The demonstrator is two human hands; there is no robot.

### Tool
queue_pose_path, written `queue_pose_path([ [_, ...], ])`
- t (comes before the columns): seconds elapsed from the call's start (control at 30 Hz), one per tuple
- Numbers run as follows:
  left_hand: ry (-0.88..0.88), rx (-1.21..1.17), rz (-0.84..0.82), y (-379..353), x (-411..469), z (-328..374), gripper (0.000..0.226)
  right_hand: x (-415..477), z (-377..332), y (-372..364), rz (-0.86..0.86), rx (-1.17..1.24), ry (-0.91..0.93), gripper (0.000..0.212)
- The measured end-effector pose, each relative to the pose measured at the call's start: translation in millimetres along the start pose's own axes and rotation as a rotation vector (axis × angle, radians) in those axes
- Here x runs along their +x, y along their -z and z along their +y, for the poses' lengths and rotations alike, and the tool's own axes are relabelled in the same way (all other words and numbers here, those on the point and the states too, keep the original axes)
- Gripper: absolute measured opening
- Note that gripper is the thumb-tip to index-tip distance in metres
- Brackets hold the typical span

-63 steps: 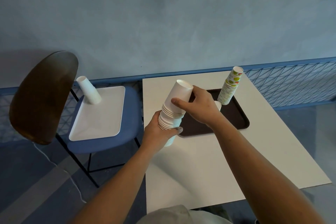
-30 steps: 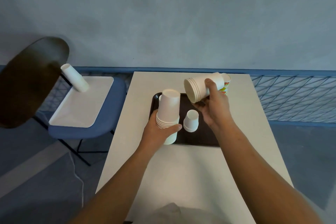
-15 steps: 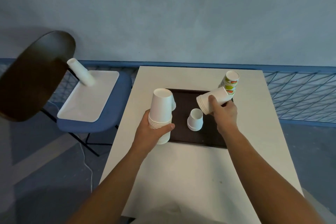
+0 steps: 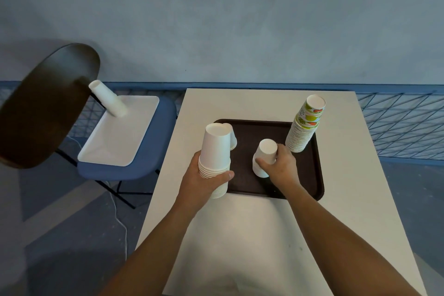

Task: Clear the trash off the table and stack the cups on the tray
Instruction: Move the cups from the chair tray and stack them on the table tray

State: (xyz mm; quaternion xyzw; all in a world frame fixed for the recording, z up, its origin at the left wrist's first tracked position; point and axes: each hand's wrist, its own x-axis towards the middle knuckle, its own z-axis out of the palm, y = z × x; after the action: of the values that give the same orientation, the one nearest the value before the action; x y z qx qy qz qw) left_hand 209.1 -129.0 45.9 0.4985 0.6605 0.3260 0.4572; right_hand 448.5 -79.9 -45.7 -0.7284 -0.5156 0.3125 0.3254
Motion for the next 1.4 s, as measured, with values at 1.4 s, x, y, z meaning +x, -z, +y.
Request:
queue_pose_path([
  [1.4,-0.075,0.091,-0.165,-3.2,-14.8,28.5,0.063,-69.7,-144.6,65.8,-0.218,0.091,0.303,0.047],
])
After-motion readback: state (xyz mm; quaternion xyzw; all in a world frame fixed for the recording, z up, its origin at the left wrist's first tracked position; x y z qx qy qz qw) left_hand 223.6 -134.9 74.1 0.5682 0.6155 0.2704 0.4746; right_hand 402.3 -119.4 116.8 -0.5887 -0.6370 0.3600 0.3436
